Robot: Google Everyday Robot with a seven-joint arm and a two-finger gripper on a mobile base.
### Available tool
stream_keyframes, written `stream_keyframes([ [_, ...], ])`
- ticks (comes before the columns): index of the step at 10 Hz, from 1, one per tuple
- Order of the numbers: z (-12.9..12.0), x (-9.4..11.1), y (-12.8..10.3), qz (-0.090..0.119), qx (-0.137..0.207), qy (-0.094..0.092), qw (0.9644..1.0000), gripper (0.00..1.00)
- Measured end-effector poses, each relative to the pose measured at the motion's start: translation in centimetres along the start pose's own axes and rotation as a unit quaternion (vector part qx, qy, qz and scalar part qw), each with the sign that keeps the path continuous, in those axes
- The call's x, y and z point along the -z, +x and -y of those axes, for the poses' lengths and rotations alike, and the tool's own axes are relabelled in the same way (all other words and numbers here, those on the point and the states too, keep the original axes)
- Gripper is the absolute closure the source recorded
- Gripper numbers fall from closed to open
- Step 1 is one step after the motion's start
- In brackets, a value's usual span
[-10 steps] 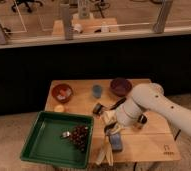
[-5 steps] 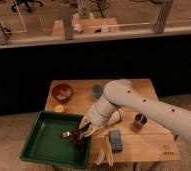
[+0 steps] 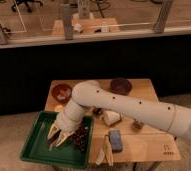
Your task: Place eraser in tray
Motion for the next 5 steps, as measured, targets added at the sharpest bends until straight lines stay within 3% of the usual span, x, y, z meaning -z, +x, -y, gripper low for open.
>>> stream_keyframes([
  [1,0.09,-0.21,-0.19,0.001,0.003,-0.002,1.0,0.95],
  [3,0.05,-0.13,-0.11,0.001,0.002,-0.001,1.0,0.73],
  [5,0.06,-0.15,-0.13,0.001,0.002,-0.001,1.0,0.58],
])
